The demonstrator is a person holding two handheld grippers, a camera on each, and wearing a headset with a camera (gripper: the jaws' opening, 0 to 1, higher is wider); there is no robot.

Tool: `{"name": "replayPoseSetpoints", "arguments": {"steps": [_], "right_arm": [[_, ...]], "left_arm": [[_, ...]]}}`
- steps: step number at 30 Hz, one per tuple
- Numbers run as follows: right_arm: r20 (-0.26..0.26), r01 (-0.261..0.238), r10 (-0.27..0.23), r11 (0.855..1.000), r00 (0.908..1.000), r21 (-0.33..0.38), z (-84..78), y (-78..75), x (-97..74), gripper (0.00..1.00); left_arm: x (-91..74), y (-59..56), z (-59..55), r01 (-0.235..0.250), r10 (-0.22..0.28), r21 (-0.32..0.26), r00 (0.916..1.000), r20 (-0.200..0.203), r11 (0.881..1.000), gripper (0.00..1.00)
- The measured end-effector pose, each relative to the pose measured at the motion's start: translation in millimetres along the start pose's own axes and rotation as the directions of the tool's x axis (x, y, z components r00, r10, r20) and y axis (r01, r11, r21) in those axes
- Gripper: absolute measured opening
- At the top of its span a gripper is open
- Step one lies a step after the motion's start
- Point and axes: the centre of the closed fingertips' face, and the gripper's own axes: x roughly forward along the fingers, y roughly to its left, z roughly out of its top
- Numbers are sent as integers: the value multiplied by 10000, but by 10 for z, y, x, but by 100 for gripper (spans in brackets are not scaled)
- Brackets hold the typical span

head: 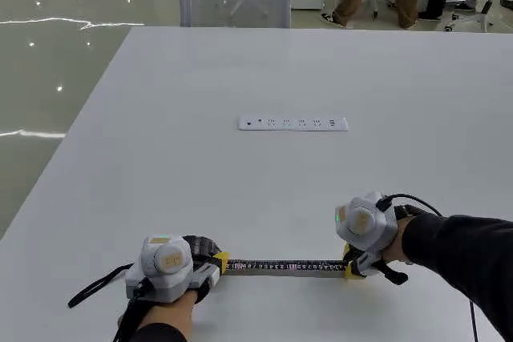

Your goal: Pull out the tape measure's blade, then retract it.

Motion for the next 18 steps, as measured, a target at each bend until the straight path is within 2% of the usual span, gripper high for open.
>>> {"name": "replayPoseSetpoints", "arguments": {"steps": [15, 16, 18], "right_arm": [[374, -48, 52, 9999, 9993, -107, 36, -1, 4, 12], [403, -25, 38, 9995, 9992, -304, 45, 5, 6, 12], [433, -53, 60, 9998, 9990, -168, 63, 6, 8, 12]], "left_arm": [[11, -1, -7, 236, -240, -200, 9995, -216, 9995, 61], [14, -1, -5, 223, -228, -193, 9995, -232, 9996, 61], [16, 3, -4, 231, -235, -194, 9994, -239, 9995, 61]]}}
